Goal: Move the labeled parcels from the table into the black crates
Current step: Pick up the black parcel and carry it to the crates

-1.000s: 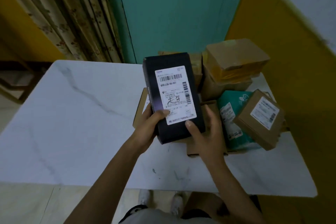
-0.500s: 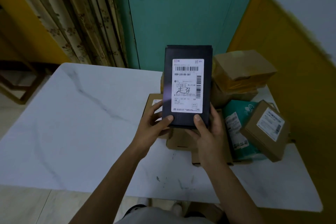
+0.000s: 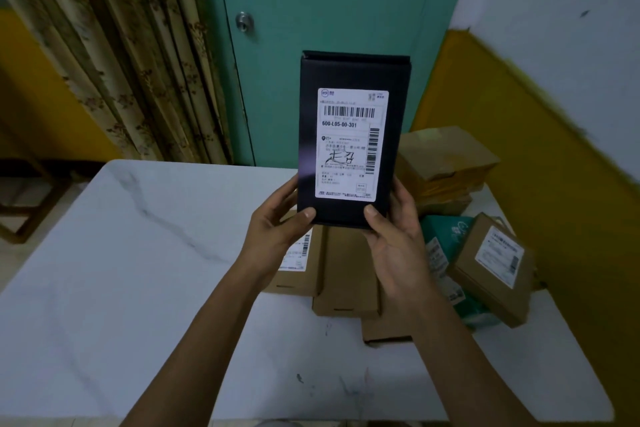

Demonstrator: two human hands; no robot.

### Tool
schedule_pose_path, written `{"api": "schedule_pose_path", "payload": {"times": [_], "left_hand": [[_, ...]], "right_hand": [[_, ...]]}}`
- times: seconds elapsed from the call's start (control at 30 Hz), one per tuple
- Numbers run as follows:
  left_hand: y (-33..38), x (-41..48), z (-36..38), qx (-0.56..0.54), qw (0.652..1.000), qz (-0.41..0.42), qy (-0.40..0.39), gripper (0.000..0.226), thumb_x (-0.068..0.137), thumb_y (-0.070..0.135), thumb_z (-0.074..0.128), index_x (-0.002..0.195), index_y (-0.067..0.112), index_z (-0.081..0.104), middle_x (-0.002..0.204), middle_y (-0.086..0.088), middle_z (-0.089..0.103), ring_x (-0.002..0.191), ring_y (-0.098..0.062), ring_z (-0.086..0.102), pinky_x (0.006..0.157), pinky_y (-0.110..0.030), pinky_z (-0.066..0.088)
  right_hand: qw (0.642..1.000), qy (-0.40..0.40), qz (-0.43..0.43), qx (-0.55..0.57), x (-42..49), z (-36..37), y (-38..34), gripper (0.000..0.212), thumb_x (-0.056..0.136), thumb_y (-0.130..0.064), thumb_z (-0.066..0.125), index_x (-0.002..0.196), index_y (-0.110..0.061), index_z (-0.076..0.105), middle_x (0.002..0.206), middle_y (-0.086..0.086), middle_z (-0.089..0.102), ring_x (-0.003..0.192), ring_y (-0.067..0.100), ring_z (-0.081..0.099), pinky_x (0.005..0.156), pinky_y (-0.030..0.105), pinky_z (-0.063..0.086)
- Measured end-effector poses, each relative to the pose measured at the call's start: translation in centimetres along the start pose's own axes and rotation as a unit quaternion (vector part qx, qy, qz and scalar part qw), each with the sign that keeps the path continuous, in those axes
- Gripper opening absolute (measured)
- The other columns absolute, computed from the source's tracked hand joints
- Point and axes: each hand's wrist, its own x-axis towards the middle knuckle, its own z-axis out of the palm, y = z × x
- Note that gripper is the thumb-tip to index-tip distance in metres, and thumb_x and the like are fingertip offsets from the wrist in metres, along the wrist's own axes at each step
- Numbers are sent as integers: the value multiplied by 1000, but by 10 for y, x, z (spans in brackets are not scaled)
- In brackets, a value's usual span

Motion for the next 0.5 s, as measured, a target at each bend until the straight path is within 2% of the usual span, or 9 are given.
{"api": "schedule_pose_path", "payload": {"times": [0.27,0.4,0.5], "left_hand": [[-2,-11,-8,0,1000,-5,17,51,73,31,70,118,51,57,121,19,64,119,-13,58,87,-33,56],[-8,-34,-21,-7,999,-13,50,50,76,32,72,120,50,57,125,14,63,121,-17,57,90,-36,55],[-20,-65,-39,-24,995,-23,99,49,81,27,72,124,45,57,127,7,63,122,-19,57,90,-31,54]], "right_hand": [[1000,-1,17,-3,-8,6,4,63,77,-4,62,135,-23,45,137,7,56,124,20,56,96,34,52],[998,-22,59,-19,-14,10,13,61,76,-7,63,131,-26,48,134,4,58,122,18,58,92,32,53],[991,-51,114,-42,-21,17,37,59,76,-9,64,130,-28,49,135,3,58,122,18,58,89,32,53]]}}
